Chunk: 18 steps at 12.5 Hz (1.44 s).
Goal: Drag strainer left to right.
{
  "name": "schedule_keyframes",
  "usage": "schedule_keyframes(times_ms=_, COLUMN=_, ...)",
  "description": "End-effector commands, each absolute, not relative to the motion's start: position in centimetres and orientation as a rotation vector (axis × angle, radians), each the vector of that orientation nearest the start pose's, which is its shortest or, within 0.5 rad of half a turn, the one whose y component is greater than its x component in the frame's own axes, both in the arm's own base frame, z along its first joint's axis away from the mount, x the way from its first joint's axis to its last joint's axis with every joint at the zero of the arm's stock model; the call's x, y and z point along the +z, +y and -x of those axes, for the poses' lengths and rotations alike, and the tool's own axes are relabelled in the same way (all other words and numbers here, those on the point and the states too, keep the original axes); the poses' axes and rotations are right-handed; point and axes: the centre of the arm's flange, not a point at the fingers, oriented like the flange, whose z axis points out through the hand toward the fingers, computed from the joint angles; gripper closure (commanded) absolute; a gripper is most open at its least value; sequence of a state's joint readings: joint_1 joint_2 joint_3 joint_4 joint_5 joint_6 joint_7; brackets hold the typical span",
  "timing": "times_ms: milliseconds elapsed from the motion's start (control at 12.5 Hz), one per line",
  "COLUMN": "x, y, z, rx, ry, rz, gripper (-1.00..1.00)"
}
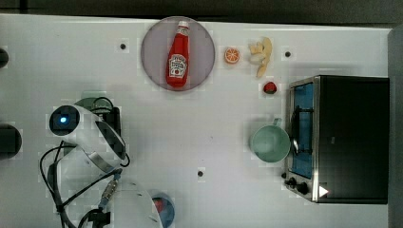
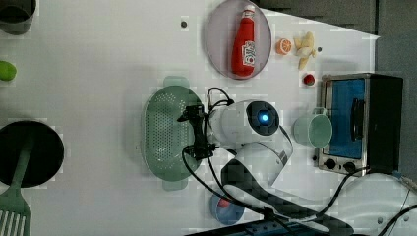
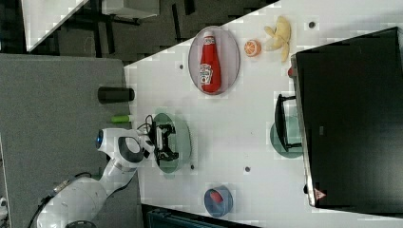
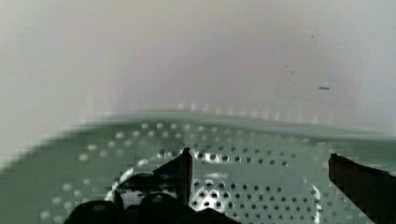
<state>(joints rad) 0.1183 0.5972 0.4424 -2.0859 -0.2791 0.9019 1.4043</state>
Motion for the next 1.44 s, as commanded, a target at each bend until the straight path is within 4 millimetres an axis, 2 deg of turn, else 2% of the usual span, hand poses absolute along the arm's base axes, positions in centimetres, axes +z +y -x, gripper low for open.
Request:
schedule_keyframes(times_ms=80, x=16.5, y=29.0, z=-49.2, rx=0.102, ry=2.205, rz=2.314, gripper=-1.0)
schedule_keyframes(times_ms=480, x=16.6, y=25.7, z=-50.2, rx=0.07, ry=2.27, rz=2.27, gripper=-1.0)
schedule_keyframes(times_ms=1440, x=16.4, y=17.5, z=-49.5, rx=0.058, ry=2.29, rz=2.307, gripper=-1.0)
